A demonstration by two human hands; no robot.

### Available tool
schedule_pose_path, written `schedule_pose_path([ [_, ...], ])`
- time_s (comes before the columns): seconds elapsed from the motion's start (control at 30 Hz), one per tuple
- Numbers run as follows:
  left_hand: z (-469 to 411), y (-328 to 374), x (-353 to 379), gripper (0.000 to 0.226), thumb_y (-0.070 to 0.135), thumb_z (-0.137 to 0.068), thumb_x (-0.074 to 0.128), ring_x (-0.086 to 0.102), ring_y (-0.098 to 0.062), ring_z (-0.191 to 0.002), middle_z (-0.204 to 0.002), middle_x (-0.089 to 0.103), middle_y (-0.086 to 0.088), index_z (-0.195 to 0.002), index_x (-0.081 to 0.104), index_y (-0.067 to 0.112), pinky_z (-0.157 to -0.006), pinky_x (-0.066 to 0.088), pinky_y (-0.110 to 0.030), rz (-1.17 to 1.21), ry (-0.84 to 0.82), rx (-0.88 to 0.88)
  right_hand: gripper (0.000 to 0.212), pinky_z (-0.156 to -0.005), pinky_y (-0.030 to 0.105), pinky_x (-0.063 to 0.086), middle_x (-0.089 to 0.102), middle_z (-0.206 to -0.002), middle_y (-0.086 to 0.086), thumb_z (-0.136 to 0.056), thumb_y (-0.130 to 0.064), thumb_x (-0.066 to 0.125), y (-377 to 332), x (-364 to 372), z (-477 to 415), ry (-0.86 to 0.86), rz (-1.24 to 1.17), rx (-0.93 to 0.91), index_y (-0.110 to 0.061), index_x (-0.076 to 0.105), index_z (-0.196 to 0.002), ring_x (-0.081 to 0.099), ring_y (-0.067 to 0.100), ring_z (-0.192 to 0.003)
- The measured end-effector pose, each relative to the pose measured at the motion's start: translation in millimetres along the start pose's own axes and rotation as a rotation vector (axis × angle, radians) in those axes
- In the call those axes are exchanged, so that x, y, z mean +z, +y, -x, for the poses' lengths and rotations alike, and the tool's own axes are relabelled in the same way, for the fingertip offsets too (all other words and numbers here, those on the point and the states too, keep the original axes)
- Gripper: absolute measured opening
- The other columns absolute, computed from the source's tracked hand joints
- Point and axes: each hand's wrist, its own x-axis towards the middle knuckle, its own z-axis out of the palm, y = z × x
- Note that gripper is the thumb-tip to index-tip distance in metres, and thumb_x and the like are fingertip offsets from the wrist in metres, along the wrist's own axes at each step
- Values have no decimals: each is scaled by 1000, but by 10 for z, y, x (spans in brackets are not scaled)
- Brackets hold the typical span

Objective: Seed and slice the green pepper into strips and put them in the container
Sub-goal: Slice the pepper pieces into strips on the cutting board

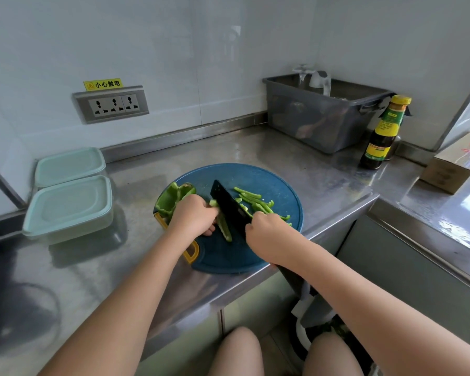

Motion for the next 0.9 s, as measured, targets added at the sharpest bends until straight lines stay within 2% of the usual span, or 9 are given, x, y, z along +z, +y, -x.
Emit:
schedule_pose_path([
  [0.1,-6,16,1,27,16,-89,57,63,-19,-50,-61,66,-9,-67,65,2,-50,55,-23,51,-45,-37,14,-47,28,27,42,-76,13,-93,-5,44,172,42,-1,44,80,-17,0,54,-101,34,23,-65],
  [0.17,-7,28,8,25,14,-88,58,63,-19,-50,-60,66,-9,-70,67,-1,-51,56,-25,73,-67,-59,18,-48,28,38,44,-79,9,-96,-7,34,197,40,15,104,3,-28,-3,48,-86,43,25,-69],
  [0.23,-2,30,17,23,14,-86,60,62,-20,-49,-59,65,-9,-71,66,-2,-52,55,-27,64,-80,-67,21,-51,29,43,37,-73,5,-96,-5,29,151,58,40,134,-102,11,-6,40,-78,46,26,-66],
  [0.37,24,19,22,27,21,-89,57,55,-15,-44,-58,61,-5,-70,61,3,-44,47,-22,-50,-108,-67,9,-46,22,26,30,-71,5,-97,-8,33,68,120,60,174,-283,53,-12,41,-93,29,15,-56],
  [0.47,18,7,7,28,21,-91,54,54,-13,-44,-59,59,-3,-68,59,7,-40,44,-19,-86,-147,-68,13,-51,26,35,36,-67,1,-99,-21,27,76,121,116,138,-215,13,-13,37,-94,35,12,-54],
  [0.6,17,20,-10,22,16,-89,52,56,-14,-45,-60,62,-4,-71,62,5,-41,46,-20,-104,-177,-54,13,-60,32,37,34,-68,-2,-99,-22,27,83,236,115,194,-191,-19,-13,33,-92,30,9,-55],
  [0.7,19,25,-12,22,10,-88,49,56,-15,-47,-61,60,-5,-70,61,6,-44,47,-21,-106,-191,-65,23,-51,31,26,33,-65,1,-100,-20,31,103,387,94,242,-138,-12,-12,28,-79,34,21,-56],
  [0.77,20,22,-14,20,9,-87,50,55,-15,-46,-59,59,-4,-70,60,7,-44,46,-22,-111,-193,-66,18,-50,33,25,34,-64,1,-100,-18,32,100,457,95,276,-100,-5,-12,29,-84,39,27,-63],
  [0.9,17,23,-10,16,10,-87,52,55,-15,-46,-60,59,-5,-77,62,4,-44,45,-22,-111,-206,-69,13,-43,27,16,33,-61,-1,-97,-12,37,72,496,119,319,-58,4,-12,29,-87,30,18,-51],
])
